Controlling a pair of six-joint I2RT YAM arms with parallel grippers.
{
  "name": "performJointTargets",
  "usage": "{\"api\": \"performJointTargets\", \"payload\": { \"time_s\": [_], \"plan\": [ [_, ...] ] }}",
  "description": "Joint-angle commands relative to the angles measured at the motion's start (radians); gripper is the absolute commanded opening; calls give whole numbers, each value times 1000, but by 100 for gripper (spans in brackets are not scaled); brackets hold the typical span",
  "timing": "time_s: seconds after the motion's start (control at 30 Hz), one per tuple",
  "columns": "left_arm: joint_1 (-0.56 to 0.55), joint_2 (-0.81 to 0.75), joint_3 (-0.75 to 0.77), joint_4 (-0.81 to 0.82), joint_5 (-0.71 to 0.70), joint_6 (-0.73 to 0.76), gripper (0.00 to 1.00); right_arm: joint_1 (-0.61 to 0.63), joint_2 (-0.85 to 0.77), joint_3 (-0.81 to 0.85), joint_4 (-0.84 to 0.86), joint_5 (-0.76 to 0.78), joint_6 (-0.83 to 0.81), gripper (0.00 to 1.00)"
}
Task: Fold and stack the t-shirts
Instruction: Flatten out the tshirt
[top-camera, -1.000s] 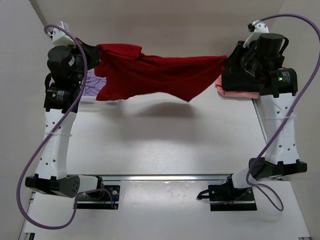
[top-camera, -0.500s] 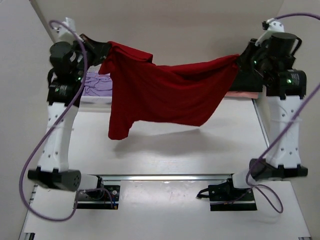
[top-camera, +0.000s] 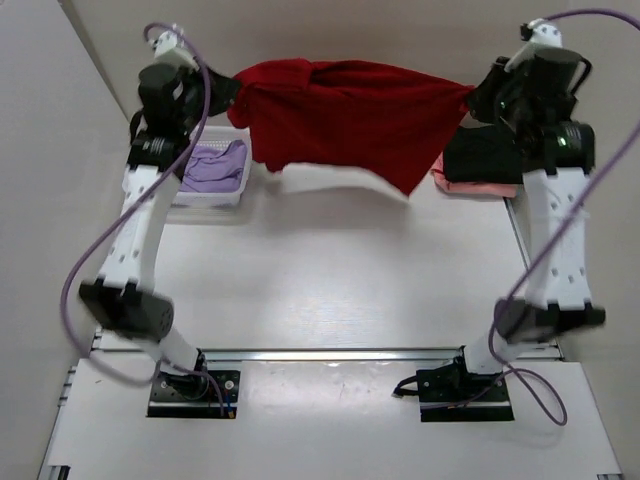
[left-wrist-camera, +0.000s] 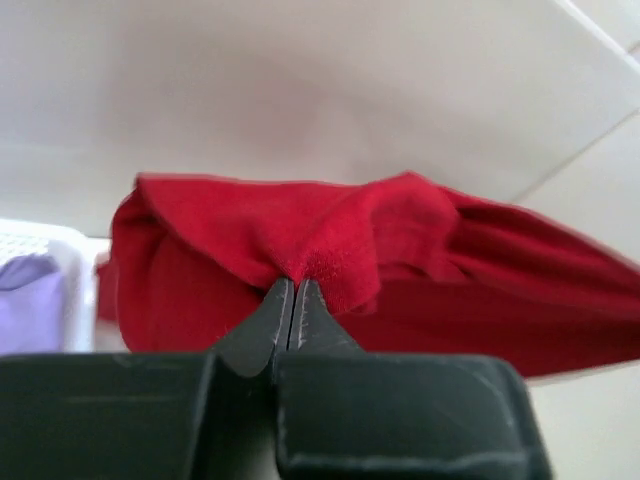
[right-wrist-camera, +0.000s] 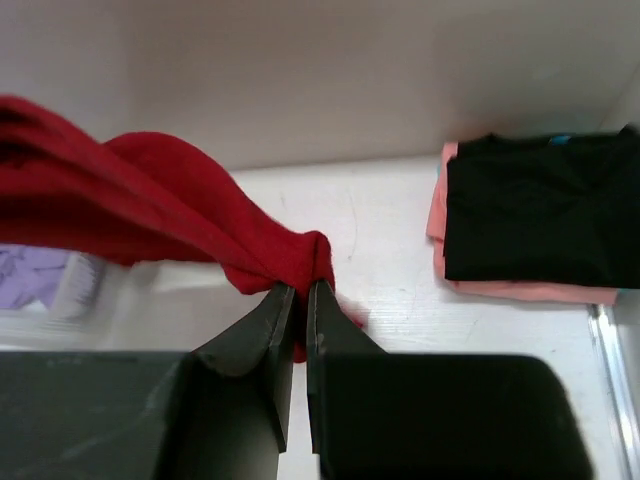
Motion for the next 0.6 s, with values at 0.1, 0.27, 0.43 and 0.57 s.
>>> {"api": "performJointTargets", "payload": {
  "time_s": [0.1, 0.27, 0.43, 0.57],
  "plan": [
    [-14, -551, -656, 159, -67, 8, 25, 13, -333, -527, 57, -15, -12, 0],
    [36, -795, -1216, 164, 109, -95, 70, -18, -444, -1032, -5, -134, -4, 0],
    [9, -970, -1397, 34, 147, -138, 82, -8, -508, -1333, -19, -186, -7, 0],
    [-8, -993, -1378, -176, 127, -25, 86, 36, -482, -1377, -50, -145, 4, 0]
  ]
}}
